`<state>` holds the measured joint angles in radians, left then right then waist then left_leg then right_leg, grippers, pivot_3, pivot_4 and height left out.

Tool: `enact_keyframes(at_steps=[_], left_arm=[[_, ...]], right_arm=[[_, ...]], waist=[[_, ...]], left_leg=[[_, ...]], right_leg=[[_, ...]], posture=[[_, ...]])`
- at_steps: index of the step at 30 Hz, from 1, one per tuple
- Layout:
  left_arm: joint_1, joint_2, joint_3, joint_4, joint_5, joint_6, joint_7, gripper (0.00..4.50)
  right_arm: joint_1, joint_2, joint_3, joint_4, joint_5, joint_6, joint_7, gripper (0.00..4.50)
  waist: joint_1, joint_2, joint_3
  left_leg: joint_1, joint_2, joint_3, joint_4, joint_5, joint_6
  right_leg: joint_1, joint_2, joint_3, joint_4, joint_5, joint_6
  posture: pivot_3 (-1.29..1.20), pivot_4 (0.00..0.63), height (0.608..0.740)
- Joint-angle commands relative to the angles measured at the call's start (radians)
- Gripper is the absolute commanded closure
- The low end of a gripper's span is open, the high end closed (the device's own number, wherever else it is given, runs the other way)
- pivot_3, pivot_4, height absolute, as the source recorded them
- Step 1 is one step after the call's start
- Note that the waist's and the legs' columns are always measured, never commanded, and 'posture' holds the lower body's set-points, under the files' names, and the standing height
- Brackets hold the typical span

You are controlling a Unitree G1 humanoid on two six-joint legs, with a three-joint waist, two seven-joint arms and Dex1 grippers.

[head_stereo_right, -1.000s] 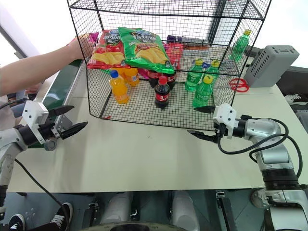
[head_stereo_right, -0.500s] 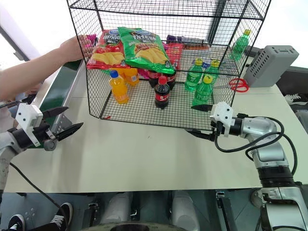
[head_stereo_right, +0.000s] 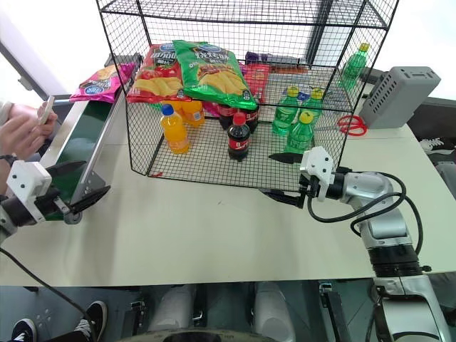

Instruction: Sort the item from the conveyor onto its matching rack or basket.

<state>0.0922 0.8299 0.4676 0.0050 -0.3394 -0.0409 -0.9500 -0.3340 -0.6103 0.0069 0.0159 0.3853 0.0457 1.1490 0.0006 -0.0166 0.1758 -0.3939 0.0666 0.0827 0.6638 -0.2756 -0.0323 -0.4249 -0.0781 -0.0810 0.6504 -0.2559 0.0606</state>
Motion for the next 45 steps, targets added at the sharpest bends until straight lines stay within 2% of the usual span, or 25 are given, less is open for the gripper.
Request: enact_keyframes(at_steps=[1, 2, 4, 8, 11, 17, 19, 24, 28, 45], left_arm=[[0.042, 0.018, 0.103, 0.018, 0.048, -0.117, 0.039, 0.00], [0.053, 0.018, 0.114, 0.022, 0.057, -0.136, 0.045, 0.00], [0.117, 0.037, 0.137, 0.072, 0.178, -0.283, 0.087, 0.00], [0.205, 0.089, 0.191, 0.177, 0.322, -0.483, 0.164, 0.00], [0.243, 0.121, 0.228, 0.243, 0.383, -0.573, 0.226, 0.00], [0.296, 0.146, 0.260, 0.341, 0.547, -0.742, 0.422, 0.00], [0.308, 0.156, 0.261, 0.358, 0.592, -0.769, 0.476, 0.00], [0.326, 0.178, 0.246, 0.395, 0.660, -0.791, 0.578, 0.00], [0.336, 0.188, 0.221, 0.414, 0.667, -0.800, 0.611, 0.00], [0.253, 0.227, 0.094, 0.477, 0.669, -0.784, 0.666, 0.00]], right_arm=[[-0.003, 0.042, 0.015, -0.059, 0.045, 0.054, -0.026, 0.05], [-0.005, 0.051, 0.018, -0.064, 0.052, 0.068, -0.028, 0.05], [-0.012, 0.076, 0.043, -0.073, 0.048, 0.078, -0.029, 0.05], [-0.021, 0.096, 0.078, -0.107, 0.077, 0.138, 0.002, 0.05], [-0.004, 0.063, 0.130, -0.154, 0.087, 0.173, 0.080, 0.05], [-0.049, 0.110, 0.126, -0.117, 0.081, 0.143, 0.069, 0.05], [-0.056, 0.123, 0.130, -0.109, 0.063, 0.112, 0.062, 0.05], [-0.046, 0.126, 0.136, -0.125, 0.111, 0.191, 0.073, 0.05], [-0.063, 0.175, 0.111, -0.097, 0.097, 0.147, 0.014, 0.05], [-0.071, 0.163, 0.108, -0.080, 0.052, 0.097, -0.010, 0.05]], waist=[[0.000, 0.000, 0.000], [0.000, 0.000, 0.000], [0.000, 0.000, 0.000], [-0.005, 0.000, 0.000], [-0.007, 0.000, 0.000], [-0.012, -0.001, -0.001], [-0.013, -0.001, -0.001], [-0.013, -0.001, -0.001], [-0.014, -0.001, -0.001], [-0.014, -0.001, -0.001]], left_leg=[[0.000, 0.000, 0.000, 0.000, 0.000, 0.000], [0.000, 0.000, 0.000, 0.000, 0.000, 0.000], [0.000, 0.000, 0.000, 0.000, 0.000, 0.000], [0.000, 0.000, 0.001, 0.000, 0.000, 0.000], [-0.001, 0.000, 0.001, 0.000, 0.000, 0.000], [-0.001, 0.000, 0.001, -0.001, 0.000, 0.000], [-0.001, 0.000, 0.001, -0.001, 0.000, 0.000], [-0.001, 0.001, 0.002, -0.001, -0.001, 0.001], [-0.001, 0.001, 0.002, -0.001, -0.001, 0.001], [-0.001, 0.001, 0.003, -0.001, -0.001, 0.001]], right_leg=[[0.000, 0.000, 0.000, 0.000, 0.000, 0.000], [0.000, 0.000, 0.000, 0.000, 0.000, 0.000], [0.000, -0.001, 0.000, 0.000, 0.000, 0.000], [-0.001, -0.001, 0.000, 0.000, 0.000, 0.000], [-0.001, -0.001, 0.000, -0.001, 0.000, 0.000], [-0.001, -0.002, -0.001, -0.001, 0.000, 0.000], [-0.002, -0.002, -0.001, 0.000, 0.000, 0.000], [-0.002, -0.002, -0.001, 0.000, 0.000, 0.000], [-0.002, -0.002, -0.001, 0.000, 0.000, 0.000], [-0.002, -0.002, -0.001, 0.000, 0.000, 0.000]], posture=[[0.00, 0.150, 0.740], [0.00, 0.150, 0.740], [0.00, 0.150, 0.740], [0.00, 0.150, 0.740], [0.00, 0.150, 0.740], [0.00, 0.150, 0.740], [0.00, 0.150, 0.740], [0.00, 0.150, 0.740], [0.00, 0.150, 0.740], [0.00, 0.150, 0.740]])
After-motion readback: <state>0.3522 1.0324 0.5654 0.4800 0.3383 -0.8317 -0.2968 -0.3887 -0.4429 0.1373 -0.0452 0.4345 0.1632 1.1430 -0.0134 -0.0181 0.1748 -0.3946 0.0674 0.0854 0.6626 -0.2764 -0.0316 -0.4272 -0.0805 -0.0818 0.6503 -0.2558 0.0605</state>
